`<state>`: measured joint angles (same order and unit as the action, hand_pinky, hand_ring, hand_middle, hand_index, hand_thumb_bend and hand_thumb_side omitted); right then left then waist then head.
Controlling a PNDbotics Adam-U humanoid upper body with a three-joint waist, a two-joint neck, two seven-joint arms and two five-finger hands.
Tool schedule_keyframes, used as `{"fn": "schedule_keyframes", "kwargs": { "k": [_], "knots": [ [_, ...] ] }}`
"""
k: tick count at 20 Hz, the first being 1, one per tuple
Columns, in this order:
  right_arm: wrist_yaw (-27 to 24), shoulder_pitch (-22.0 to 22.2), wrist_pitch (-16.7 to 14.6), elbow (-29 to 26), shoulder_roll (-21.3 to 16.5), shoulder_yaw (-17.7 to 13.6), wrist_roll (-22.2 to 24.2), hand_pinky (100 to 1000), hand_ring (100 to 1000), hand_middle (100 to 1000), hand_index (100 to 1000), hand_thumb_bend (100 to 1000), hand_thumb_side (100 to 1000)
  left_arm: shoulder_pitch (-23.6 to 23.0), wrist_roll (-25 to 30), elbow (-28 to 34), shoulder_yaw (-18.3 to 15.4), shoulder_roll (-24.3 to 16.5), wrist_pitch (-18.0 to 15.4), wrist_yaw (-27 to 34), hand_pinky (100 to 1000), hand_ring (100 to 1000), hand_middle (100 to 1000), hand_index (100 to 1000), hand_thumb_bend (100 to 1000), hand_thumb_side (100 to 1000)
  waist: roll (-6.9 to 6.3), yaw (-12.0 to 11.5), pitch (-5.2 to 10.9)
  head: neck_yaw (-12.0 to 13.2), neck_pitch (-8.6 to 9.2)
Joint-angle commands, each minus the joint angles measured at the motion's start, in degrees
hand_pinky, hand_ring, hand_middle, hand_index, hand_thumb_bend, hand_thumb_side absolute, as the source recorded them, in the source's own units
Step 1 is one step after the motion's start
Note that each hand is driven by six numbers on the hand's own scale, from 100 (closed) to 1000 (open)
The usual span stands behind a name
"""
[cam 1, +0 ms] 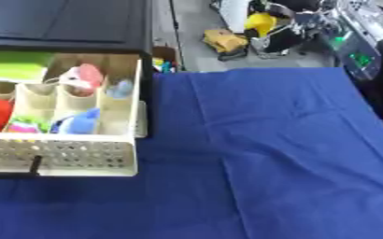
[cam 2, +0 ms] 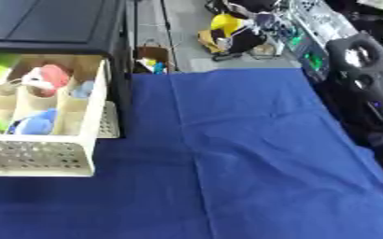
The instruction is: Pick up objects from table and place into drawer.
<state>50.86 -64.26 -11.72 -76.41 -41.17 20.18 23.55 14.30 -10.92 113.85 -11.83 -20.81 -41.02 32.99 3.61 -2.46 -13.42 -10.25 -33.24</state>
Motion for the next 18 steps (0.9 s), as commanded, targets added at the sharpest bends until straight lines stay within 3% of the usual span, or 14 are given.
{"fn": "schedule_keyframes", "kwargs": {
  "k": [1,7,18],
  "knots": [
    [-3.4,-2.2,0.4,-4.9,-1.6,0.3,1.4,645,711,396,591,100,389,0.3,0.0,0.7,-0.4,-2.1,0.2,0.6,512,683,720,823,100,1000,-0.13,-0.1,1.34,0.2,-0.5],
    [-8.1,-5.1,2.1,-9.9,0.9,1.0,4.0,640,699,379,578,100,392,0.5,0.2,0.7,-0.2,-2.4,0.3,1.3,512,683,719,823,100,1000,0.0,-0.9,1.79,-0.2,-0.64],
    [-11.0,-10.0,3.1,-9.9,10.5,1.4,7.8,634,674,352,551,100,395,1.3,1.0,0.7,0.2,-1.8,1.0,2.0,512,685,721,823,100,1000,0.24,-2.7,1.28,-1.4,-0.51]
  ]
}}
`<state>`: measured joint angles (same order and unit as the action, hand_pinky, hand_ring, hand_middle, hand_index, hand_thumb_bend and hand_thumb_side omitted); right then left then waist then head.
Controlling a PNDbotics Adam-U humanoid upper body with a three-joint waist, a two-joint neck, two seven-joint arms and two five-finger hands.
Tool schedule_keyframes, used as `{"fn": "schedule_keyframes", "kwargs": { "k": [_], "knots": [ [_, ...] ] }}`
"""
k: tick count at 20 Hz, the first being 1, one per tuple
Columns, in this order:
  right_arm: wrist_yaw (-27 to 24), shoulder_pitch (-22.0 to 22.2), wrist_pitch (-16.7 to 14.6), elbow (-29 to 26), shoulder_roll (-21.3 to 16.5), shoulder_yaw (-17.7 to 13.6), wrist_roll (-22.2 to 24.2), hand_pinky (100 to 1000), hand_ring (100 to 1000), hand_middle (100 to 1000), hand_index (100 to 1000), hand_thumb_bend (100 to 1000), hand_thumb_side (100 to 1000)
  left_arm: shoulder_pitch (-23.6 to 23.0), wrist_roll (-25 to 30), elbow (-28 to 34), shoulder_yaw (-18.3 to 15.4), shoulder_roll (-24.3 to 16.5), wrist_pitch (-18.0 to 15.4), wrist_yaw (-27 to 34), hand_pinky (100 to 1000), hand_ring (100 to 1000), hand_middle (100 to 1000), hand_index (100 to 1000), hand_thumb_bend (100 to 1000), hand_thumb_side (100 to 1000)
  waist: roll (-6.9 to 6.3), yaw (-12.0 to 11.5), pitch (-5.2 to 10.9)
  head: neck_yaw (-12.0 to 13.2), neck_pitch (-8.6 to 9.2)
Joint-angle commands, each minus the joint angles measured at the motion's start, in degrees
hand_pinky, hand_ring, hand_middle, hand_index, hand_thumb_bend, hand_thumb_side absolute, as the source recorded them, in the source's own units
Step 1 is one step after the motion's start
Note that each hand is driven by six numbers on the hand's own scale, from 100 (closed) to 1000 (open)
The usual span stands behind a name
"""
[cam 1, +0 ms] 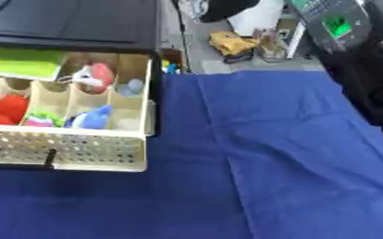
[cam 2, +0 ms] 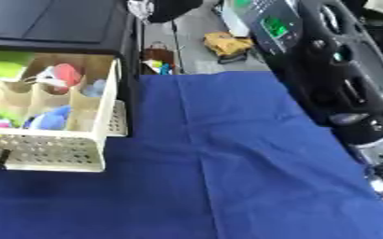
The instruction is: Pick up objects from table and place into drawer.
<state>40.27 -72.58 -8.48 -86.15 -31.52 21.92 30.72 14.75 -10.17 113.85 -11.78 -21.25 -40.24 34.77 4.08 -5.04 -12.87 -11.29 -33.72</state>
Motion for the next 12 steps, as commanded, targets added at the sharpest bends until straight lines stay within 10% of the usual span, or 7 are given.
{"fn": "schedule_keyframes", "kwargs": {
  "k": [1,12],
  "knots": [
    [-0.6,-1.8,-0.1,-0.1,1.6,-0.3,0.9,634,669,348,547,100,403,0.9,0.2,0.7,0.1,-1.3,0.3,0.2,512,686,721,823,100,1000,-0.21,-0.3,0.63,-0.4,0.02],
    [-0.9,-1.9,-2.1,0.8,7.3,0.8,4.3,649,692,375,566,100,485,1.6,0.7,0.7,0.3,-0.6,0.6,0.3,512,688,722,823,100,1000,-0.32,-1.6,-0.28,-1.1,0.27]
  ]
}}
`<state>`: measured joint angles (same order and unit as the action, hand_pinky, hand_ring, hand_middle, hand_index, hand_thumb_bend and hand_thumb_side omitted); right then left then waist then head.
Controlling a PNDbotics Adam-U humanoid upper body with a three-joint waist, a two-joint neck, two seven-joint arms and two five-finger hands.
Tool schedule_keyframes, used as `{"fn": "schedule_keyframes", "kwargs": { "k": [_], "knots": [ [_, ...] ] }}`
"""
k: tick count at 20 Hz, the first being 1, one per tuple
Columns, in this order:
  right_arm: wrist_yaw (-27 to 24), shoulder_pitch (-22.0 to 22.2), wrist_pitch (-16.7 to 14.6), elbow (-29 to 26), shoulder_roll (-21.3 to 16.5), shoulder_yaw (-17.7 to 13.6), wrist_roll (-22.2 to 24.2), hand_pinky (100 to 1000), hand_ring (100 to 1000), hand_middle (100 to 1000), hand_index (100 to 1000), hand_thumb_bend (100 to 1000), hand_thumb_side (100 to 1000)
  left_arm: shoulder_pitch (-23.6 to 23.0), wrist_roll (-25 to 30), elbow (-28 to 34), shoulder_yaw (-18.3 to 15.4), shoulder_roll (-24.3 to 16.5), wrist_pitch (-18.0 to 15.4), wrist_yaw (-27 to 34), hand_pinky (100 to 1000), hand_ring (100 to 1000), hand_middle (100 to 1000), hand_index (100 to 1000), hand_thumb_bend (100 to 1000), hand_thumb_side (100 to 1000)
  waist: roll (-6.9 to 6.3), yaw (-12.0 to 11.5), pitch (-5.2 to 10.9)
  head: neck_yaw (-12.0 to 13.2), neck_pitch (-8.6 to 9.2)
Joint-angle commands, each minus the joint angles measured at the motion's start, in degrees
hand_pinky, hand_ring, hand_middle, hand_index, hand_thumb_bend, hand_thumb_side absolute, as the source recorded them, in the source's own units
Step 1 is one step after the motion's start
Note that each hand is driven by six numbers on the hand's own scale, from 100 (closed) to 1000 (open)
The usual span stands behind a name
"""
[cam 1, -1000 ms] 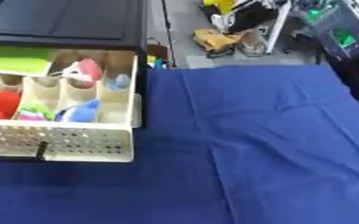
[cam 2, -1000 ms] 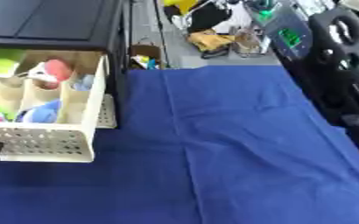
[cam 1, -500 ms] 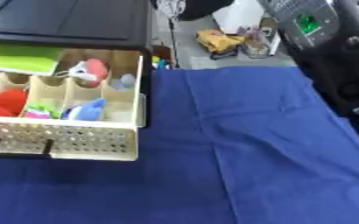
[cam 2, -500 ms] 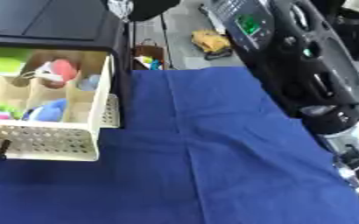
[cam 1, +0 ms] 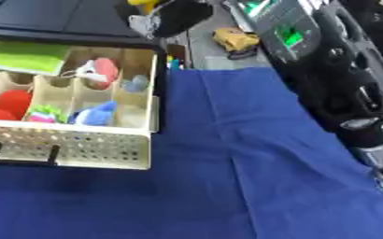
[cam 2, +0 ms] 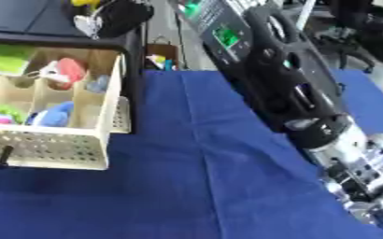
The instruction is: Pick up objects from table and place into drawer.
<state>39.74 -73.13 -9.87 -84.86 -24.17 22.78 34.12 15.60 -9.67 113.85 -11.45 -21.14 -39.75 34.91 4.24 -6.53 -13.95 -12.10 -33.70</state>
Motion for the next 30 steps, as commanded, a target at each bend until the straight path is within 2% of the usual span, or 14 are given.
{"fn": "schedule_keyframes", "kwargs": {
  "k": [1,3,5,9,13,19,22,24,30],
  "knots": [
    [-0.6,-1.2,-1.1,-0.7,0.1,0.2,1.3,651,699,383,581,100,503,0.8,0.2,0.7,0.0,-0.7,0.1,0.1,512,688,722,823,100,1000,-0.48,-0.1,0.76,-0.3,0.26],
    [-1.0,-0.9,-1.9,-1.6,-0.1,0.7,2.4,668,743,455,623,100,587,0.8,0.2,0.7,0.0,-0.7,0.2,0.1,513,689,722,823,100,1000,-0.48,-0.1,0.69,-0.3,0.22],
    [-1.5,-0.6,-2.8,-2.3,-0.4,1.0,3.8,677,763,479,648,100,674,0.8,0.2,0.7,-0.1,-0.7,0.2,0.1,513,689,723,823,100,1000,-0.45,0.0,0.66,-0.2,0.19],
    [-3.6,-0.1,-3.5,-4.0,-1.2,0.7,5.7,704,789,507,673,100,768,0.8,0.2,0.7,-0.1,-0.7,0.3,0.1,513,690,723,824,100,1000,-0.47,0.3,0.63,0.0,0.12],
    [-5.9,0.0,-3.0,-5.6,-1.7,0.0,6.8,710,790,512,679,144,788,0.7,0.2,0.7,-0.1,-0.7,0.3,0.1,513,690,723,824,100,1000,-0.57,0.4,0.67,0.1,0.08],
    [-8.2,0.0,-1.0,-7.0,-1.9,-1.9,6.2,712,777,509,690,127,800,0.6,0.3,0.7,-0.1,-0.7,0.2,0.1,513,693,724,825,100,1000,-0.78,0.5,0.77,0.2,0.18],
    [-9.5,0.4,2.2,-8.3,-2.4,-4.5,1.8,704,757,491,702,100,824,0.2,0.5,0.7,-0.3,-0.9,0.0,-0.4,518,705,731,828,100,1000,-0.9,0.6,0.81,0.3,0.17],
    [-11.4,1.0,5.7,-9.9,-3.1,-7.0,-3.5,705,741,498,706,100,854,-0.5,0.9,0.7,-1.1,-1.6,-0.8,-2.3,522,715,733,831,123,1000,-1.05,0.7,0.83,0.6,0.05],
    [-23.7,4.0,15.6,-18.4,-6.5,-13.3,-20.0,699,712,512,684,100,905,-3.5,-1.0,0.7,-4.1,-5.6,-5.5,-16.2,532,713,724,833,204,1000,-1.96,0.9,1.15,2.2,-0.39]
  ]
}}
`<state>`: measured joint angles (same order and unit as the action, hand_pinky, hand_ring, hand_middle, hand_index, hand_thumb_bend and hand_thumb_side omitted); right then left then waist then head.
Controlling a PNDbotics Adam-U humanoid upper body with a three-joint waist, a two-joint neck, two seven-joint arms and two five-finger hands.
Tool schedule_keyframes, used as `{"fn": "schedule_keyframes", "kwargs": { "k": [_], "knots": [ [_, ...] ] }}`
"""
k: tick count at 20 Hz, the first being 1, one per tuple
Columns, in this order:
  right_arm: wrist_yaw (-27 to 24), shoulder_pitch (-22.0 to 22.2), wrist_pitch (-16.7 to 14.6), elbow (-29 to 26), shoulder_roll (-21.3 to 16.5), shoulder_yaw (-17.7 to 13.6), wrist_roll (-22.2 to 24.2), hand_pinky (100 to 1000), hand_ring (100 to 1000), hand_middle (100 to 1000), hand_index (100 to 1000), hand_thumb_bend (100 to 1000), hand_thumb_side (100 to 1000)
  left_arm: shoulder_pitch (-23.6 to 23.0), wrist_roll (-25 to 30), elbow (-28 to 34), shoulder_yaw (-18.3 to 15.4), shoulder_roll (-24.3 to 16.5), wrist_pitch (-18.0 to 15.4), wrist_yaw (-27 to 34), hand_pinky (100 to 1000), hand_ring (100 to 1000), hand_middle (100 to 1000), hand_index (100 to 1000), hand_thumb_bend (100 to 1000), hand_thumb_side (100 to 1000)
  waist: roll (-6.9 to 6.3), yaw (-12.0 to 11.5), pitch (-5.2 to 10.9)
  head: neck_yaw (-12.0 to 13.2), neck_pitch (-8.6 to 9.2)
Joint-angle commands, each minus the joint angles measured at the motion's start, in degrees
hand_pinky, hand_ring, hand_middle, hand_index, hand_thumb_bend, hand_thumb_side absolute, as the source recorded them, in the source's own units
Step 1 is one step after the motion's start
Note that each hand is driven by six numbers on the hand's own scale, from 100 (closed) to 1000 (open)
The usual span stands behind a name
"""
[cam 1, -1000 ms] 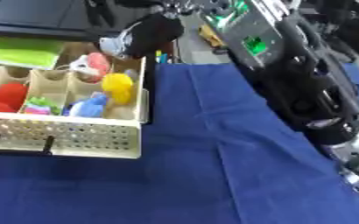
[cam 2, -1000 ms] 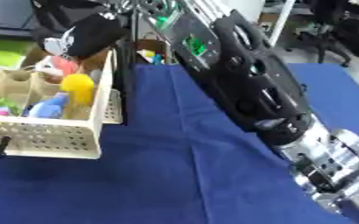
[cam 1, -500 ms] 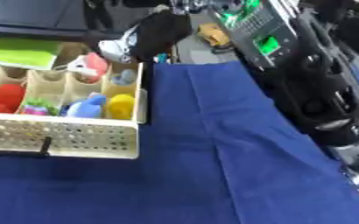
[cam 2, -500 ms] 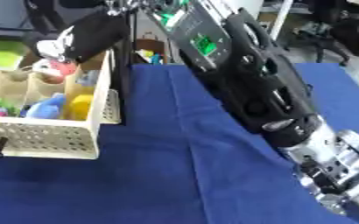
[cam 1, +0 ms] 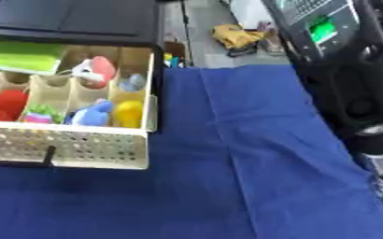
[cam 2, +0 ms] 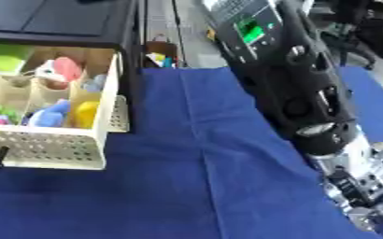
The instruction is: Pick up objects from table and place into drawer.
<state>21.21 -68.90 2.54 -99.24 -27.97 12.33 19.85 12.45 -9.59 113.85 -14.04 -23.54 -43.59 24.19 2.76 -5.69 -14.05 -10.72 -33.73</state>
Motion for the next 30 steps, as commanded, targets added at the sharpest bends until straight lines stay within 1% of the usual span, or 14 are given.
{"fn": "schedule_keyframes", "kwargs": {
  "k": [1,4,6,7,10,12,13,15,19,21,24,27,29,30],
  "knots": [
    [-7.6,0.4,4.5,-5.7,-3.2,-3.7,-8.4,699,711,519,680,100,915,-0.8,-1.9,0.7,-1.9,-3.9,-2.0,-8.5,533,710,717,830,244,1000,-0.73,0.1,1.34,1.7,-0.42],
    [-15.1,3.3,7.5,-11.2,-4.9,-6.3,-16.2,697,711,526,673,100,918,-2.6,-4.7,0.7,-2.6,-6.5,-2.4,-17.1,533,704,707,827,351,1000,-1.67,0.3,1.68,3.9,-0.65],
    [-19.6,5.3,8.4,-14.3,-6.0,-7.5,-20.9,696,716,535,672,100,907,-3.8,-6.6,0.7,-2.7,-8.1,-2.1,-22.8,532,698,700,831,414,1000,-2.3,0.3,1.9,4.9,-0.77],
    [-21.3,6.1,7.9,-14.8,-6.5,-8.0,-23.0,697,719,539,673,100,902,-4.6,-7.5,0.7,-2.6,-8.9,-1.9,-25.6,531,695,698,833,440,1000,-2.64,0.3,2.0,5.4,-0.85],
    [-24.2,7.8,5.9,-15.3,-7.5,-8.5,-26.6,697,719,540,673,100,901,-5.9,-10.5,0.7,-1.8,-10.1,-1.2,-32.7,531,694,697,833,441,1000,-3.11,0.3,2.16,6.1,-0.97],
    [-24.8,8.0,5.5,-15.3,-7.7,-8.4,-27.3,697,719,540,673,100,901,-6.0,-12.5,0.7,-1.1,-10.1,-0.9,-35.4,531,694,697,833,441,1000,-3.16,0.3,2.17,6.2,-0.98],
    [-24.7,8.4,5.2,-15.3,-7.6,-8.8,-27.7,704,739,571,686,100,910,-6.5,-12.9,0.7,-0.5,-10.5,-0.6,-36.5,523,664,674,836,458,1000,-3.58,0.0,2.07,6.6,-1.0],
    [-23.6,10.6,3.8,-15.3,-8.0,-10.9,-29.1,709,744,579,690,100,894,-8.6,-12.1,0.7,0.7,-12.6,0.1,-38.4,513,644,656,818,449,1000,-5.19,0.0,2.33,6.9,-1.46],
    [-23.3,15.4,0.5,-15.3,-8.6,-15.2,-32.4,710,744,580,689,100,883,-14.1,-8.9,0.7,1.9,-18.0,0.6,-41.9,481,628,657,820,419,1000,-6.08,0.0,2.84,7.3,-1.99],
    [-23.3,17.3,-1.3,-15.3,-8.7,-15.5,-34.2,710,741,577,687,100,904,-16.9,-7.1,0.7,3.4,-20.9,1.1,-43.6,476,639,670,828,408,1000,-6.31,0.0,2.94,7.4,-1.99],
    [-23.1,19.8,-3.7,-15.3,-9.2,-15.3,-36.7,710,739,575,685,100,885,-21.1,-4.6,0.7,6.8,-25.0,2.6,-46.2,472,666,702,845,352,1000,-6.72,0.1,2.96,7.3,-1.9],
    [-22.8,21.4,-4.7,-15.3,-9.3,-15.3,-39.4,709,737,575,683,100,884,-25.4,-1.9,0.7,9.5,-29.3,3.8,-48.8,464,677,721,850,315,1000,-6.88,0.3,3.07,7.3,-1.95],
    [-22.4,22.3,-5.0,-15.3,-9.4,-15.7,-41.1,709,736,574,682,100,884,-28.2,-0.2,0.7,11.0,-32.1,4.8,-50.6,448,646,717,843,316,1000,-6.91,0.4,3.16,7.4,-1.96],
    [-22.2,22.7,-5.3,-15.3,-9.5,-15.9,-41.9,708,736,574,682,100,906,-29.4,0.7,0.7,11.6,-33.2,5.1,-51.4,430,625,712,838,349,1000,-6.93,0.5,3.18,7.4,-1.95]
  ]
}}
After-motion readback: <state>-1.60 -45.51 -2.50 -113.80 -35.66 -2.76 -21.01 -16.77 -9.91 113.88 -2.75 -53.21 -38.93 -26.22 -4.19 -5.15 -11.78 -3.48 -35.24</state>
